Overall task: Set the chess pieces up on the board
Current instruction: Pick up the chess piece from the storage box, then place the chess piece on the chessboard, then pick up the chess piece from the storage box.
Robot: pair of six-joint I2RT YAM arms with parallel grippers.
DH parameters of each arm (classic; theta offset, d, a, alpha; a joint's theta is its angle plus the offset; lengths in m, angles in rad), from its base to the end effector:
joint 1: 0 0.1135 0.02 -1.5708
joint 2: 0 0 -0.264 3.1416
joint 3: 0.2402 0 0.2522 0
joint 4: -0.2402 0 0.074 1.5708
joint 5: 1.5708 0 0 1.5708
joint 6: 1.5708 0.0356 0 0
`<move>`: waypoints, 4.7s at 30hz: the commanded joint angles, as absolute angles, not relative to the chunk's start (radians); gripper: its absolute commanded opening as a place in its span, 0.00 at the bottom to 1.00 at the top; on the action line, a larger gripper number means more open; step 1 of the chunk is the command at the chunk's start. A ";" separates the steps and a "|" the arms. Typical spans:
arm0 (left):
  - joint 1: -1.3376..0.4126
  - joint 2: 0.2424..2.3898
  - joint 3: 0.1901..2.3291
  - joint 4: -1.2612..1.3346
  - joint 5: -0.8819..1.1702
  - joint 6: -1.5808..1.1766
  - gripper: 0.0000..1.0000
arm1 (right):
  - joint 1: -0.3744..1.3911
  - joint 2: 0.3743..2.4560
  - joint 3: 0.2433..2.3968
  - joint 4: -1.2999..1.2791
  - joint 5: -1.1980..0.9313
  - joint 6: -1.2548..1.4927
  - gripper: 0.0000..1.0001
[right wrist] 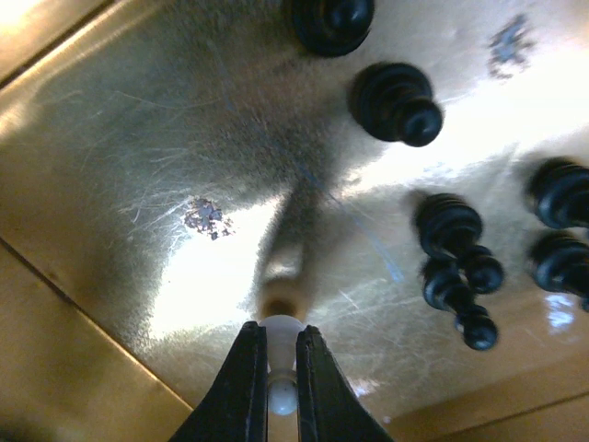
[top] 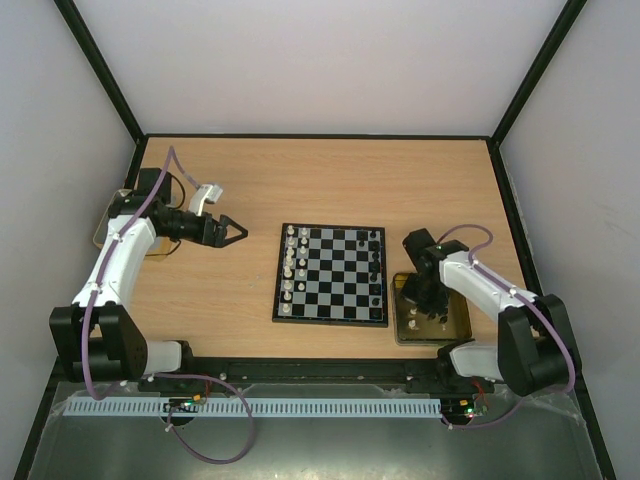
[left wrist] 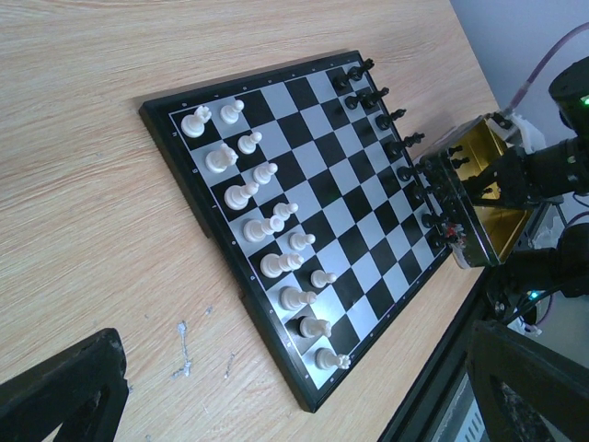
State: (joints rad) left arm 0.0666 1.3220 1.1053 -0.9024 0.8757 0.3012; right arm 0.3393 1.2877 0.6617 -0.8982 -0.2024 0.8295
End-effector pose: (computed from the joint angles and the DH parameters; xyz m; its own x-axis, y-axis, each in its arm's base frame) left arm 0.2506 -0.0107 0.2882 -0.7707 0.1390 -0.6218 0.5450 0.6493 -0.5304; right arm 0.1721 0.0683 0.1633 -0.8830 0.4546 0.1167 0.4687 0.8669 0.1699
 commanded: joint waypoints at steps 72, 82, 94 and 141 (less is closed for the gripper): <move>0.031 1.347 1.061 -0.831 0.732 0.231 1.00 | 1.006 2.126 1.682 -1.085 -0.279 0.598 0.07; 0.031 1.338 1.056 -0.830 0.732 0.229 1.00 | 1.017 2.112 1.671 -1.075 -0.284 0.606 0.13; 0.031 1.325 1.048 -0.826 0.733 0.231 0.99 | 0.995 2.031 1.696 -1.123 -0.209 0.630 0.28; -0.003 1.337 1.049 -0.820 0.691 0.218 0.99 | 0.443 1.216 0.620 -0.931 -0.167 0.904 0.09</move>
